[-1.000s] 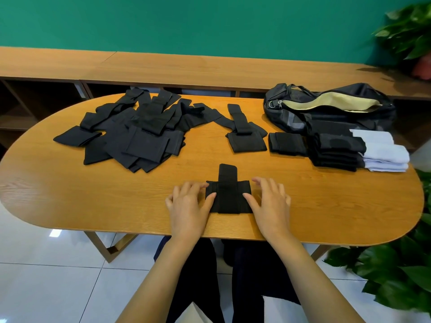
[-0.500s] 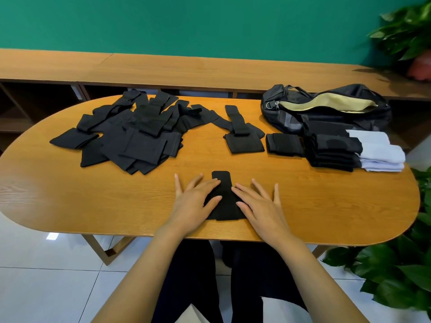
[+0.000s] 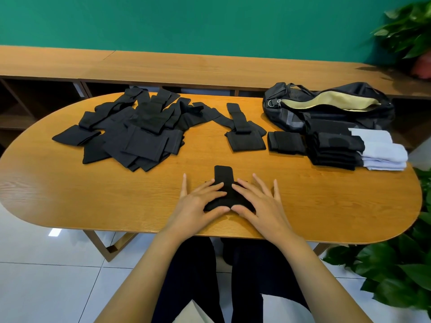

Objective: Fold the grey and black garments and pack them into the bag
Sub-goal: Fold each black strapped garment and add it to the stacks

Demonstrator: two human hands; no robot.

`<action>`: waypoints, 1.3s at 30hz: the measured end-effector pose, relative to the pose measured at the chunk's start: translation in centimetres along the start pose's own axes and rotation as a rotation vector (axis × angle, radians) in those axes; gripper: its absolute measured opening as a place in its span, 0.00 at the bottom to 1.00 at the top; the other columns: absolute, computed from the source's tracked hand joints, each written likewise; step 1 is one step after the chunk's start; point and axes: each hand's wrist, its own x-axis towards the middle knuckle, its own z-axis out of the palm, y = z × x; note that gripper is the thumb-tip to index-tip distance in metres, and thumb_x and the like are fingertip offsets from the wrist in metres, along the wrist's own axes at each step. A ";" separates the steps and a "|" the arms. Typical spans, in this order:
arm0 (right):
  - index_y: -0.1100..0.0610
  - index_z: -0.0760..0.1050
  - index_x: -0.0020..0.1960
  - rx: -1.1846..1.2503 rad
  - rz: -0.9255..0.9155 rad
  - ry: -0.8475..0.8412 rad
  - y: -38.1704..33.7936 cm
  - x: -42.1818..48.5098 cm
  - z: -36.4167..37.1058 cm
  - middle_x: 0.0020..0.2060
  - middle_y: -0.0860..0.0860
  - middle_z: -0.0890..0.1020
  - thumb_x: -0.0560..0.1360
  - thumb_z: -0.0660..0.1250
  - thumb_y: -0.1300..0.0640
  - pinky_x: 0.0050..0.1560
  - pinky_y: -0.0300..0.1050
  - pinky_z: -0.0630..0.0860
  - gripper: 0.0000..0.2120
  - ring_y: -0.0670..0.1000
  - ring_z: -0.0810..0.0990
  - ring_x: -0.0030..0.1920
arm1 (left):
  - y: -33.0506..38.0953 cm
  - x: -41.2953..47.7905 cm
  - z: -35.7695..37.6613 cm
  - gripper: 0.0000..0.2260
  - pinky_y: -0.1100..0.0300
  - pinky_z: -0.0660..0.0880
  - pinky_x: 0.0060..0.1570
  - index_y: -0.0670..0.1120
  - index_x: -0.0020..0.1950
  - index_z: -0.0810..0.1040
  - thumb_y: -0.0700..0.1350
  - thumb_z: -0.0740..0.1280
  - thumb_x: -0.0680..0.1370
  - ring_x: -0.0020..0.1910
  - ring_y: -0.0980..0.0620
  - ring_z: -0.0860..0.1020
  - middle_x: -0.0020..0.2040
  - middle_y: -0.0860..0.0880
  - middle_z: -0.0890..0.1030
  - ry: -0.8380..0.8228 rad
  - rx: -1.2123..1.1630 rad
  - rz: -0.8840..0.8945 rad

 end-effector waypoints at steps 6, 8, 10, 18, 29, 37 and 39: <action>0.43 0.72 0.68 -0.036 -0.155 0.115 -0.3 -0.3 0.0 0.66 0.38 0.75 0.76 0.55 0.34 0.75 0.58 0.37 0.25 0.42 0.60 0.74 | -0.3 -0.1 0.1 0.28 0.47 0.29 0.73 0.57 0.64 0.78 0.70 0.50 0.76 0.73 0.66 0.60 0.69 0.60 0.73 0.065 -0.097 -0.035; 0.45 0.76 0.64 -0.004 -0.139 0.170 -0.4 0.0 0.1 0.61 0.40 0.79 0.78 0.54 0.37 0.76 0.56 0.40 0.22 0.43 0.67 0.70 | -0.4 -0.1 0.1 0.30 0.45 0.30 0.73 0.57 0.63 0.79 0.73 0.51 0.74 0.72 0.66 0.62 0.67 0.61 0.75 0.084 -0.114 -0.039; 0.46 0.78 0.61 0.022 -0.122 0.211 -0.4 0.1 0.1 0.57 0.40 0.81 0.78 0.54 0.39 0.76 0.56 0.42 0.20 0.43 0.70 0.66 | -0.3 -0.2 0.1 0.29 0.43 0.33 0.74 0.56 0.61 0.80 0.73 0.56 0.72 0.71 0.66 0.63 0.65 0.61 0.76 0.120 -0.113 -0.041; 0.48 0.80 0.57 0.132 -0.103 0.298 -0.4 0.3 -0.1 0.52 0.41 0.82 0.78 0.56 0.36 0.76 0.50 0.46 0.22 0.41 0.72 0.61 | -0.6 -0.3 0.4 0.27 0.41 0.41 0.75 0.54 0.52 0.83 0.72 0.57 0.73 0.62 0.66 0.73 0.54 0.61 0.82 0.265 -0.187 -0.072; 0.51 0.81 0.54 0.226 0.038 0.358 -0.3 0.4 -0.3 0.48 0.38 0.76 0.73 0.65 0.43 0.72 0.53 0.55 0.16 0.43 0.73 0.55 | -0.4 -0.3 -0.2 0.12 0.38 0.47 0.73 0.60 0.49 0.79 0.64 0.67 0.71 0.60 0.63 0.70 0.49 0.70 0.76 0.304 -0.150 -0.183; 0.51 0.79 0.50 0.292 0.217 0.339 0.4 0.9 -0.1 0.46 0.42 0.75 0.76 0.67 0.48 0.65 0.60 0.67 0.07 0.39 0.68 0.52 | -0.5 -0.3 -0.2 0.13 0.42 0.51 0.74 0.58 0.55 0.76 0.56 0.70 0.72 0.51 0.65 0.74 0.41 0.62 0.78 0.385 -0.269 -0.275; 0.51 0.80 0.52 0.281 0.222 0.366 0.4 0.8 0.0 0.42 0.40 0.74 0.77 0.67 0.49 0.65 0.60 0.67 0.08 0.33 0.67 0.49 | -0.5 -0.4 -0.2 0.20 0.47 0.50 0.75 0.58 0.64 0.72 0.54 0.71 0.73 0.52 0.63 0.76 0.39 0.60 0.81 0.376 -0.298 -0.277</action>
